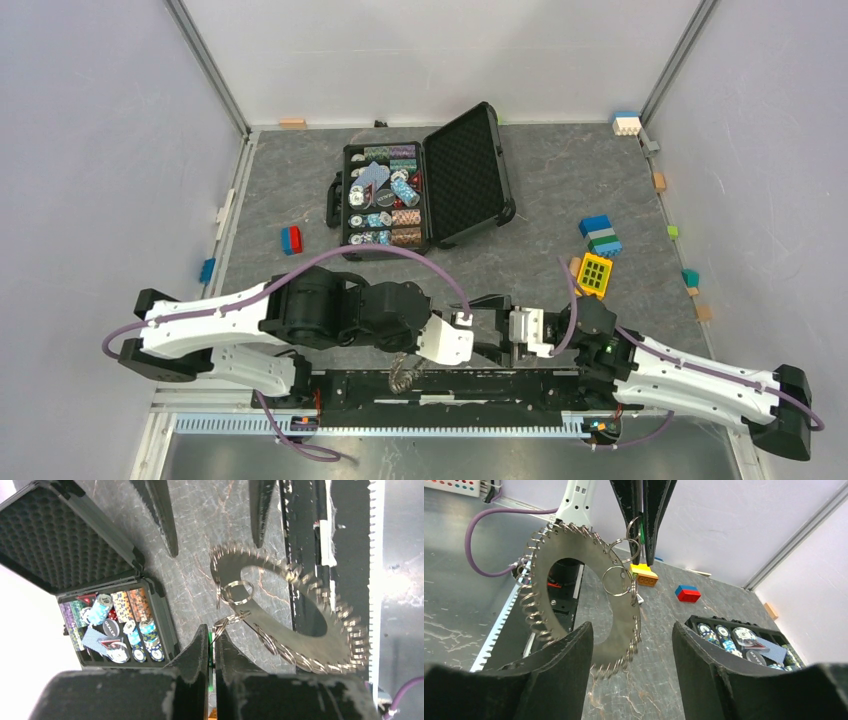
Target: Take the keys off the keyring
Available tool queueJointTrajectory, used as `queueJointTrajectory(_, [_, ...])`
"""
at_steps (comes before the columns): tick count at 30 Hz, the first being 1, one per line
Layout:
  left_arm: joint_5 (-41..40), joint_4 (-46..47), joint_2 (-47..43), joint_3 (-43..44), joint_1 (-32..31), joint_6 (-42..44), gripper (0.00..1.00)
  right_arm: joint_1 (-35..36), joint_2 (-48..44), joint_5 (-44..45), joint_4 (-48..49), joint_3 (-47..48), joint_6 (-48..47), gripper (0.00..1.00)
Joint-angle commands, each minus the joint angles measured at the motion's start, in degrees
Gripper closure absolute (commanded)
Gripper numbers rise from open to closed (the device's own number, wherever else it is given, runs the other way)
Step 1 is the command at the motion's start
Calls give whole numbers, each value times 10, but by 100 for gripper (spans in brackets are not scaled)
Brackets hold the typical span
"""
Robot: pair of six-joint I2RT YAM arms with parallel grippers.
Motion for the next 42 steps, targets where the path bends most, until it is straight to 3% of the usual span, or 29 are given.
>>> queueJointTrajectory(1, [-42, 56, -22, -12, 11, -53, 98, 2, -27, 34, -16, 22, -9, 35])
queueJointTrajectory(8, [-16, 86, -31, -20, 62, -68, 98, 2, -64, 65, 3, 6, 20, 34])
queueJointTrajectory(16, [38, 90, -4, -6, 122, -73, 98, 3, -54, 89, 35, -2, 53, 41])
queueJointTrajectory(22, [48, 86, 10, 2, 135, -80, 98, 2, -15, 65, 91, -3, 72, 49])
queueJointTrajectory(31, [53, 80, 17, 8, 140, -84, 98, 6, 31, 37, 157, -5, 103, 51])
queueJointTrajectory(42, [55, 75, 23, 13, 142, -89, 98, 8, 72, 119, 146, 14, 143, 63])
